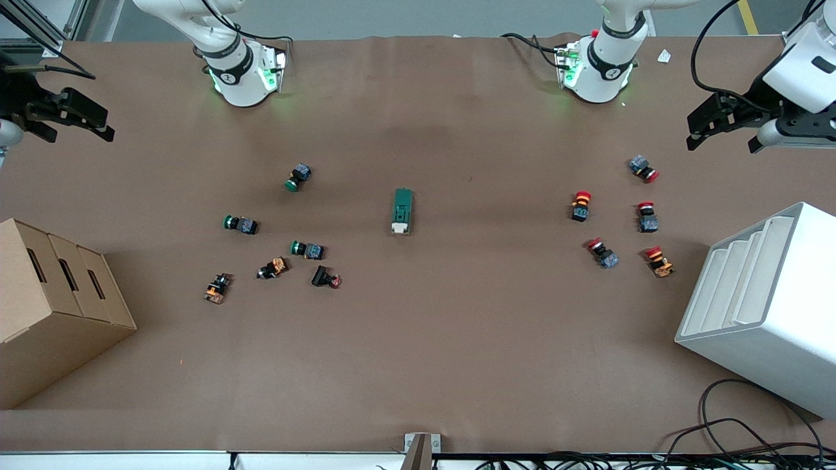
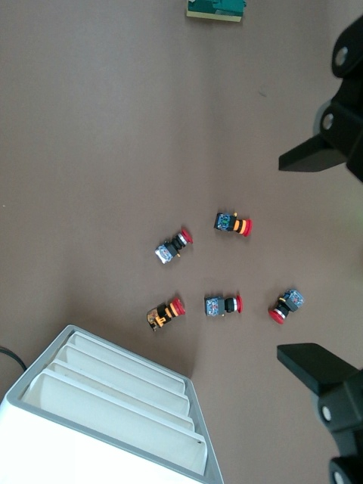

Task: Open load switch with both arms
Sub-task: 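Move the left gripper over the green load switch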

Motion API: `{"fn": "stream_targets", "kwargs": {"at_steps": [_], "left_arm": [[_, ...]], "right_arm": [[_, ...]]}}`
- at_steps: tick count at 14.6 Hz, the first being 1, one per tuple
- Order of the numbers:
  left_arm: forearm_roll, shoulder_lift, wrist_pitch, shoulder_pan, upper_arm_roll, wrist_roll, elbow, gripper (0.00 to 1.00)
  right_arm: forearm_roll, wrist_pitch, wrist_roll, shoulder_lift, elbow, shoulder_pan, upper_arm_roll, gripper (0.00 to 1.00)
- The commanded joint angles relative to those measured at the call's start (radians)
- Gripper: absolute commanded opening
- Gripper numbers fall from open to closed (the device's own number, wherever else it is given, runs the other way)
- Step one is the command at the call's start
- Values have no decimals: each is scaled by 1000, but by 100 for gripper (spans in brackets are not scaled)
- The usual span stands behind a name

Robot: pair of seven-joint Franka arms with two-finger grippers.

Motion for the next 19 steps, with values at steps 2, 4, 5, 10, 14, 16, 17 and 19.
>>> {"fn": "stream_targets", "kwargs": {"at_steps": [2,4,5,10,14,16,17,19], "left_arm": [[15,10,-36,3,-14,0,32,100],[18,15,-35,-3,-14,0,51,100],[35,36,-35,-8,-18,2,61,100],[70,168,18,-48,-179,-122,97,100],[75,248,132,-156,-294,-482,94,100],[77,294,167,-282,-293,-716,82,100],[80,326,203,-340,-293,-848,83,100],[186,419,278,-463,-296,-1046,86,100]], "right_arm": [[-3,8,-5,-30,-36,6,-7,100],[-3,2,-6,-31,-36,7,-7,100],[-3,-9,-6,-33,-35,7,-5,100],[-3,-32,12,-27,7,7,-5,100],[-3,-24,6,1,15,1,-5,100],[-2,-20,1,27,16,-9,-10,100],[0,-11,0,51,22,-17,-10,100],[-6,15,-5,91,37,-19,-10,100]]}}
